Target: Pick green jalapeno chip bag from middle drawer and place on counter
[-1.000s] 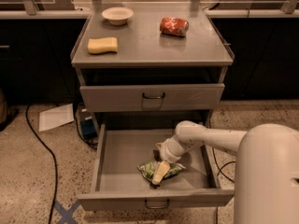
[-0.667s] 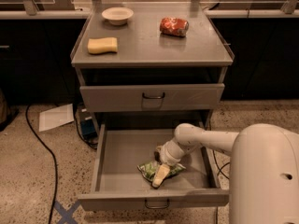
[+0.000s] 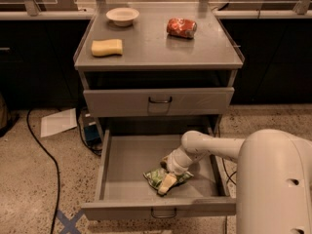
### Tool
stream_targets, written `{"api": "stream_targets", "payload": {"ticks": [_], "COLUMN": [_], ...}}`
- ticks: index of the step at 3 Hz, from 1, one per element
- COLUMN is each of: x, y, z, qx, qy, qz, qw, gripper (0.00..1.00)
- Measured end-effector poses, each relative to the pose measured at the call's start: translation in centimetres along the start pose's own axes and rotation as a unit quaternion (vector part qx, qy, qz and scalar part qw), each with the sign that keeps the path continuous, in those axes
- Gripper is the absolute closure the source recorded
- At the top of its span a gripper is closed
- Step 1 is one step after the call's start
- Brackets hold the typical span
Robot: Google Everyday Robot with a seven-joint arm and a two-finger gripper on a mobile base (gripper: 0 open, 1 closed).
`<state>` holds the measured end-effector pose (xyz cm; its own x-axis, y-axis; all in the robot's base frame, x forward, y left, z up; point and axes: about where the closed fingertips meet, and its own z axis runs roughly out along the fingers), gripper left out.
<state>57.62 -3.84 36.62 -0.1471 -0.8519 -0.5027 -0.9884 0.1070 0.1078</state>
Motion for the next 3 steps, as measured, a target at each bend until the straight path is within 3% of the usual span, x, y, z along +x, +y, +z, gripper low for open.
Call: {"api": "stream_targets", "payload": {"ticks": [2,3], "x": [0.0,-1.5], "y": [0.0,0.0], "z": [0.0,-2.3], "qx": [0.000,-0.007], "qy": [0.000,-0.019], "qz": [0.000,-0.001], "qw": [1.0000,0.9998], "gripper": [0.65,0.88]}}
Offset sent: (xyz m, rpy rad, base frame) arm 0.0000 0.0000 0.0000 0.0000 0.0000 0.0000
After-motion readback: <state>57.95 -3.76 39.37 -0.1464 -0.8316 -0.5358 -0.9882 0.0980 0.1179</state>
